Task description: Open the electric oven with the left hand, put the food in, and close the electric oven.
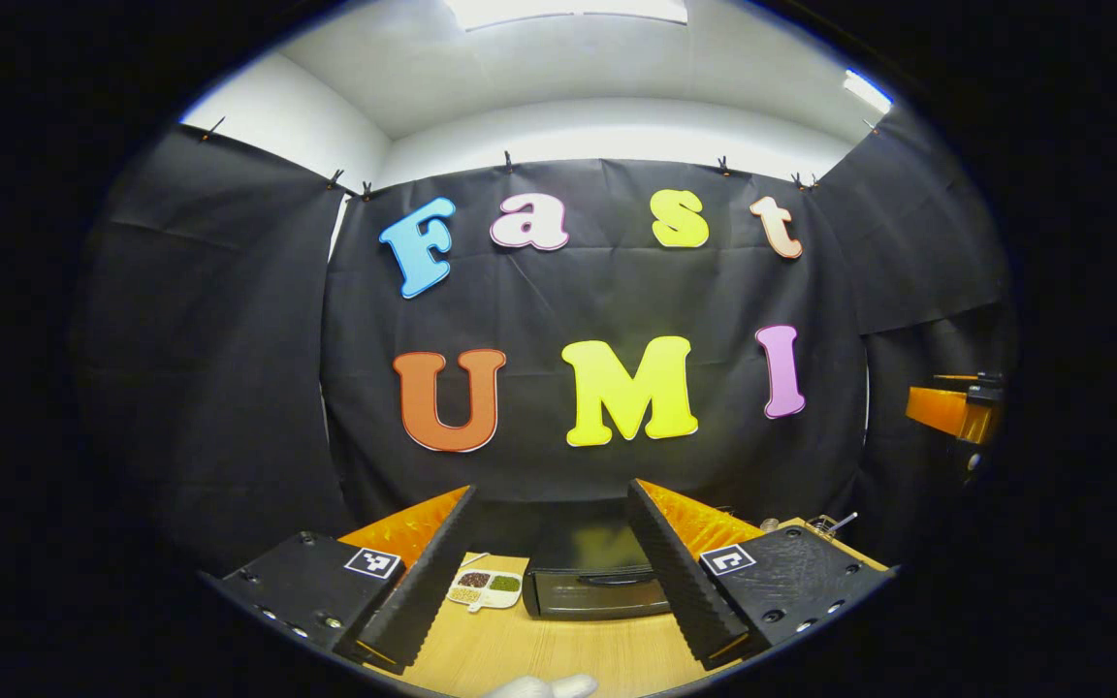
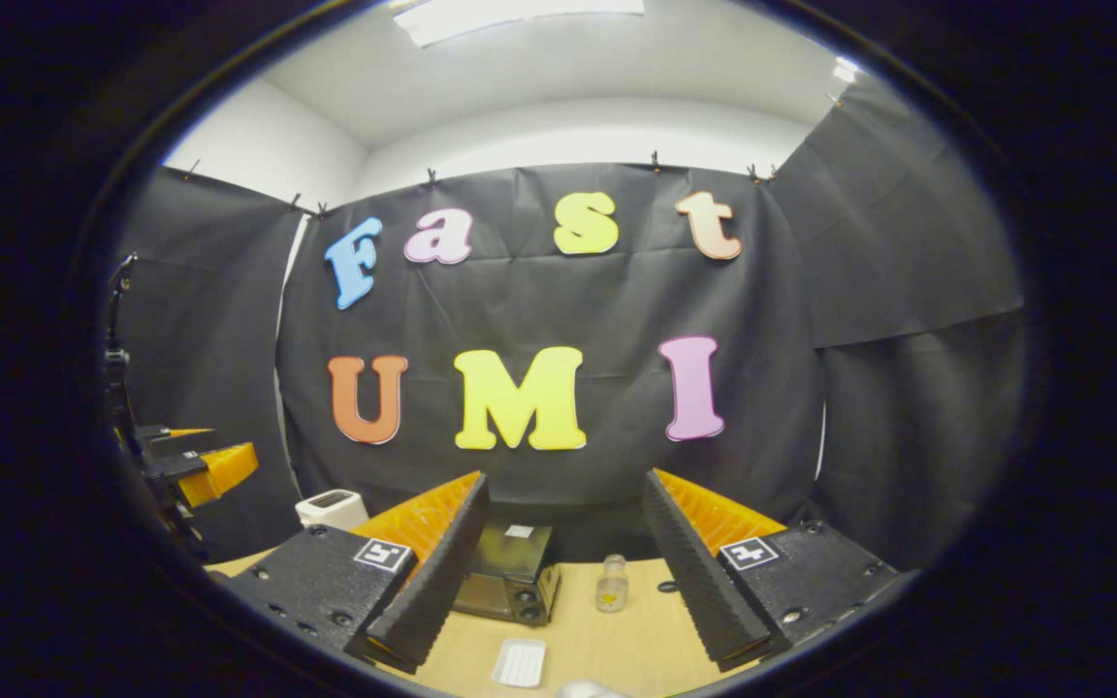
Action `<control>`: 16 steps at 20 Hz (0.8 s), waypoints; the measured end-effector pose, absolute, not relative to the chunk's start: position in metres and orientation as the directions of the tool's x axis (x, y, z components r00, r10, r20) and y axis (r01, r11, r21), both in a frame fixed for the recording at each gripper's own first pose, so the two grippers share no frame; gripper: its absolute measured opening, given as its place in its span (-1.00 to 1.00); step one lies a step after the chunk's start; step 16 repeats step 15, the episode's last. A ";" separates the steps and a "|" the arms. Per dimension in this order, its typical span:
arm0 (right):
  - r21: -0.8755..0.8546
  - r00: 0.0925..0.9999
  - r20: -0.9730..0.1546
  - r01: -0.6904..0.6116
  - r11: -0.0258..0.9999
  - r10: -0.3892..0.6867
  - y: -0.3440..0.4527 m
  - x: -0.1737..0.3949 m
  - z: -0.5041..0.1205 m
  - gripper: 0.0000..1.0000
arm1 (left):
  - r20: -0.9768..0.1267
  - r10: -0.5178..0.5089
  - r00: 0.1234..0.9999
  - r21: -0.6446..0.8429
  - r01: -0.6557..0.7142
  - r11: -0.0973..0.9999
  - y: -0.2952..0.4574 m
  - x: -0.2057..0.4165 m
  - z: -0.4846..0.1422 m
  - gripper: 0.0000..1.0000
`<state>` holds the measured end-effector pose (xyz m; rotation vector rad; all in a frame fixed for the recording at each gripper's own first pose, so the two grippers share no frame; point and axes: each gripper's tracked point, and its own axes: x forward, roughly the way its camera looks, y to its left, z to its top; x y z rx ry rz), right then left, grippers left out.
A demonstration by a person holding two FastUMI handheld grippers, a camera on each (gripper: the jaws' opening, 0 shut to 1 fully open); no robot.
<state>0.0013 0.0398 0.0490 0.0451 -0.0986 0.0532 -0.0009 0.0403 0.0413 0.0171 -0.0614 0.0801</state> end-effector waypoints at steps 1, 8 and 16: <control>0.044 0.995 0.092 -0.049 0.998 0.045 0.037 0.000 0.048 0.92 | 0.064 0.074 0.995 0.019 -0.076 0.997 0.038 0.000 0.042 0.79; 0.036 0.996 0.093 -0.016 0.999 0.013 0.024 -0.008 0.050 0.93 | 0.050 0.006 0.999 0.027 -0.008 1.000 0.013 0.007 0.039 0.92; 0.018 0.996 0.085 -0.008 1.000 0.007 0.024 -0.003 0.050 0.92 | 0.054 -0.007 0.999 0.030 0.005 1.000 0.010 0.013 0.040 0.92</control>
